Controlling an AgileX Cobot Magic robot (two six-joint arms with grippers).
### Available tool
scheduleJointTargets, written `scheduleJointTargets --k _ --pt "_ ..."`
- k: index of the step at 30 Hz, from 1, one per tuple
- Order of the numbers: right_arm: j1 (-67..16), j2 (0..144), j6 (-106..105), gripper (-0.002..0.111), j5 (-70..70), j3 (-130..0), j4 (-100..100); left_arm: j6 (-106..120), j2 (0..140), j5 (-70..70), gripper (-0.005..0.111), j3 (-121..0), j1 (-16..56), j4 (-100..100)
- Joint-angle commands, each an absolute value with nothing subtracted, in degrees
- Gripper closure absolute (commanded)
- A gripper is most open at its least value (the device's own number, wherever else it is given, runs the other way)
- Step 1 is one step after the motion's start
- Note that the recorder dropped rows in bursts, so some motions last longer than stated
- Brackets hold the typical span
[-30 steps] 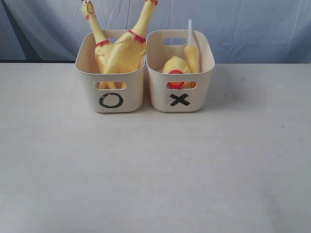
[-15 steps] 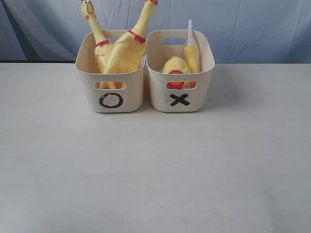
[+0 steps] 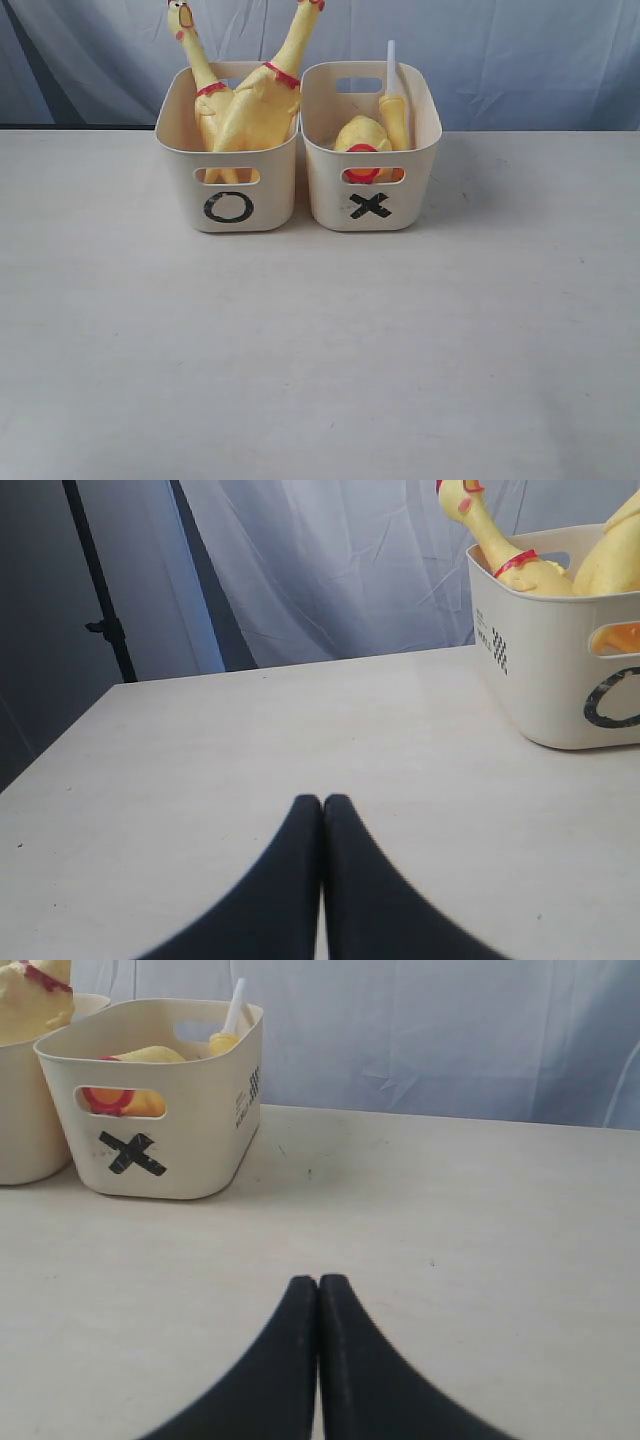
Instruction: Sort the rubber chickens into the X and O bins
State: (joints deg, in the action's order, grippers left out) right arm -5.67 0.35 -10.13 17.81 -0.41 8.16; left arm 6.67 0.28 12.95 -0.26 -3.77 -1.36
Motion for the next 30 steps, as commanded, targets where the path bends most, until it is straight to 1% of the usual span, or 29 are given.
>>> scheduleJointTargets --k 1,30 --pt "-5.3 0.0 -10.2 0.108 17.5 0.0 8.4 6.6 0.0 12.8 0.107 0.0 -3.8 -1.4" --pt "-5.3 0.0 -10.2 0.108 17.5 0.0 9.4 6.6 0.0 12.8 0.107 0.0 -3.8 -1.2"
